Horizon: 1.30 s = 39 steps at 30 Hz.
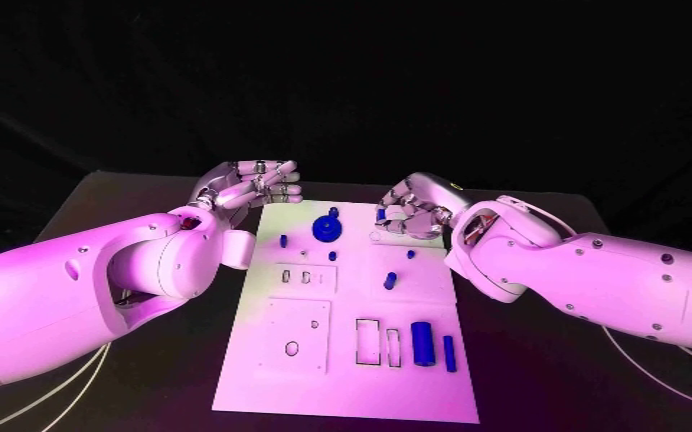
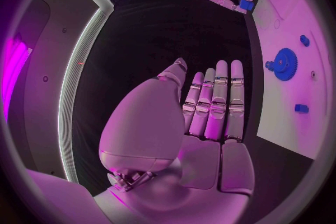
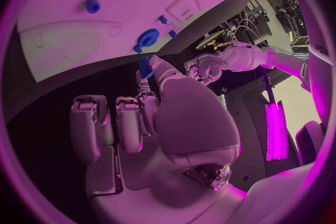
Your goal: Assemble the parts on the task board
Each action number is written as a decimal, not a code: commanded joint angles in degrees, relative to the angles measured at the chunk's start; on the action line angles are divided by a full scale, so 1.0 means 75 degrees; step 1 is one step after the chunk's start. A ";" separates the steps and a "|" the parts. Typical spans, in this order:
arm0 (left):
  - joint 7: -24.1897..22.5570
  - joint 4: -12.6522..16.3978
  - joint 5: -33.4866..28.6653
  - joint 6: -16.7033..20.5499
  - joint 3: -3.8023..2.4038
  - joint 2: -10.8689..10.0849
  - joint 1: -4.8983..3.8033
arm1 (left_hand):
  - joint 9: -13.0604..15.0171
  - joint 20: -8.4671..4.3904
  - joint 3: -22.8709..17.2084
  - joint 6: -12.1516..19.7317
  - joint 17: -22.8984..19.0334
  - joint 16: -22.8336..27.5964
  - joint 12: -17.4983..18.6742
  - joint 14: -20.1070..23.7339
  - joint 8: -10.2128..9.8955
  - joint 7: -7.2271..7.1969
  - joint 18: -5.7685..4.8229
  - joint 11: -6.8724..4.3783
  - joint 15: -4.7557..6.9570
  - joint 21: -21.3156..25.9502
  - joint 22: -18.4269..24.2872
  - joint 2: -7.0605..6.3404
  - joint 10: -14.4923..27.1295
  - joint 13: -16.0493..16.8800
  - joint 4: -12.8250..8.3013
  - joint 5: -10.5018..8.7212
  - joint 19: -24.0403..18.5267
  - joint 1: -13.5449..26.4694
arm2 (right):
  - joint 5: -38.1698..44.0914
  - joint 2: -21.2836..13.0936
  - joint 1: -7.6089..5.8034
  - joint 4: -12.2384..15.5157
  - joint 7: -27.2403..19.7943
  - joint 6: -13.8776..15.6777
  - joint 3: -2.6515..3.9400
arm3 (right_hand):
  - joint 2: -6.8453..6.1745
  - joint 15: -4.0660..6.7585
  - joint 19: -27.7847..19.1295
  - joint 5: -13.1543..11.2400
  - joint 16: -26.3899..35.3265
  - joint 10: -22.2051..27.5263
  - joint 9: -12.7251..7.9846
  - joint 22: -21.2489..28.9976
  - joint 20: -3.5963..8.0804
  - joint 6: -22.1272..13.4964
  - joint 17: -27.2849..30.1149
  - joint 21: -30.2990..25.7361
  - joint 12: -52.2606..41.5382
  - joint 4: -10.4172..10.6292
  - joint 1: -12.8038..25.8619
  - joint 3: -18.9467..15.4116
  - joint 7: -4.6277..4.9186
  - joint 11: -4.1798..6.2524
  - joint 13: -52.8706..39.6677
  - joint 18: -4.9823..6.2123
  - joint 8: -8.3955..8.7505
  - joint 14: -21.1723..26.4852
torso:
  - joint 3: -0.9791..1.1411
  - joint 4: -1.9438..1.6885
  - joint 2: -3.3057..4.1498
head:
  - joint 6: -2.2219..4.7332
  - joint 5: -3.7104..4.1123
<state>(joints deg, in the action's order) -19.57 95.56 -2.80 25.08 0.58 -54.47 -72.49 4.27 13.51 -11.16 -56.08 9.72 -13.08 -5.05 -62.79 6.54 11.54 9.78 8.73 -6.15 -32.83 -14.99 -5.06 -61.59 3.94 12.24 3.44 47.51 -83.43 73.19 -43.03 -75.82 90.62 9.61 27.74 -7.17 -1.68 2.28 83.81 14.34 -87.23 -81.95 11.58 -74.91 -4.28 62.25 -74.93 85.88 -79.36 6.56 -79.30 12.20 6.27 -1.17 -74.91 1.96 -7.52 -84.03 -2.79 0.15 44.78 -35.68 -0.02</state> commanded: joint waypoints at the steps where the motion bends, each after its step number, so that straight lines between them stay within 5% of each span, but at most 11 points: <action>1: -0.0015 -0.0029 0.0012 -0.0097 -0.0005 0.0056 -0.0010 | -0.0007 -0.0003 -0.0032 -0.0025 0.0006 -0.0030 0.0025 0.0048 -0.0050 0.0044 0.0067 0.0034 -0.0031 -0.0045 -0.0009 0.0010 0.0010 0.0003 0.0002 -0.0033 -0.0055 0.0030 | 0.0702 0.0304 0.0002 0.0068 0.0767 -0.0428 -0.0020 | -0.0033 0.0034 0.0378 0.0052 -0.0047 -0.0070 0.0048 -0.1482 0.0051 0.0108 -0.1252 0.0042 -0.0042 -0.0014 0.0086 0.0053 -0.0065 -0.0004 -0.0511 -0.0091 -0.0032 -0.0632 | -0.0022 -0.0033 -0.0037 | -0.0030 -0.0056; 6: -0.0006 -0.0074 0.0012 -0.0093 -0.0004 0.0115 -0.0010 | -0.0007 -0.0003 -0.0032 -0.0025 0.0006 -0.0030 0.0025 0.0048 -0.0050 0.0044 0.0067 0.0034 -0.0031 -0.0045 -0.0009 0.0010 0.0010 0.0003 0.0002 -0.0033 -0.0055 0.0030 | 0.1011 0.0866 0.0048 0.0032 0.1023 -0.0613 -0.0057 | -0.0053 0.0032 0.0385 0.0086 -0.0050 -0.0078 0.0045 -0.1491 0.0052 0.0103 -0.1260 0.0049 -0.0048 -0.0007 0.0119 0.0060 -0.0059 -0.0008 -0.0520 -0.0094 -0.0024 -0.0634 | -0.0048 -0.0067 -0.0054 | -0.0105 -0.0112; 16: 0.0014 -0.0126 0.0012 -0.0062 -0.0004 0.0185 -0.0009 | -0.0007 -0.0003 -0.0032 -0.0025 0.0006 -0.0030 0.0025 0.0048 -0.0050 0.0044 0.0067 0.0034 -0.0031 -0.0045 -0.0009 0.0010 0.0010 0.0003 0.0002 -0.0033 -0.0055 0.0030 | 0.1440 0.1529 0.0364 -0.0175 0.1222 -0.0824 -0.0132 | -0.0185 0.0029 0.0412 0.0311 -0.0061 -0.0094 0.0038 -0.1525 0.0051 0.0105 -0.1283 0.0077 -0.0055 0.0002 0.0245 0.0057 -0.0055 -0.0013 -0.0534 -0.0103 -0.0004 -0.0639 | -0.0035 -0.0048 -0.0039 | -0.0111 -0.0144; 28: 0.0018 -0.0134 0.0012 -0.0035 -0.0004 0.0188 -0.0009 | -0.0006 -0.0002 -0.0027 -0.0028 0.0010 -0.0033 0.0028 0.0048 -0.0053 0.0045 0.0067 0.0035 -0.0031 -0.0054 -0.0015 0.0008 0.0007 0.0003 0.0008 -0.0035 -0.0063 0.0042 | 0.1824 0.1928 0.0714 -0.0404 0.1405 -0.0809 -0.0183 | -0.0224 0.0029 0.0416 0.0390 -0.0065 -0.0103 0.0038 -0.1531 0.0051 0.0118 -0.1293 0.0080 -0.0063 -0.0002 0.0280 0.0064 -0.0055 -0.0012 -0.0546 -0.0104 -0.0001 -0.0641 | -0.0032 -0.0056 -0.0033 | -0.0159 -0.0310; 39: 0.0025 -0.0128 0.0012 -0.0051 -0.0004 0.0181 -0.0010 | -0.0006 -0.0002 -0.0027 -0.0028 0.0010 -0.0033 0.0028 0.0048 -0.0053 0.0045 0.0067 0.0035 -0.0031 -0.0054 -0.0015 0.0008 0.0007 0.0003 0.0008 -0.0035 -0.0063 0.0042 | 0.1900 0.2040 0.0788 -0.0558 0.1366 -0.0856 -0.0193 | -0.0252 0.0030 0.0426 0.0408 -0.0072 -0.0106 0.0038 -0.1544 0.0051 0.0126 -0.1308 0.0092 -0.0063 -0.0014 0.0286 0.0065 -0.0060 -0.0009 -0.0549 -0.0108 -0.0002 -0.0644 | -0.0026 -0.0053 -0.0027 | -0.0213 -0.0303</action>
<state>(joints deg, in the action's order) -19.22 94.48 -2.80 25.16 0.58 -53.20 -72.50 4.27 13.51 -11.16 -56.08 9.74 -13.08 -5.05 -62.79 6.54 11.54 9.79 8.72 -6.15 -33.06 -15.04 -5.06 -61.59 3.94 12.24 3.44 47.52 -83.43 85.92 -27.86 -70.08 86.54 19.60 22.41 -8.58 -3.50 2.27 83.81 17.09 -87.47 -82.31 11.83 -74.93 -4.29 62.76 -74.91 86.19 -79.57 6.41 -77.50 12.34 6.04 -1.12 -74.93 2.08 -7.39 -84.03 -2.99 -0.26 44.55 -37.13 -2.35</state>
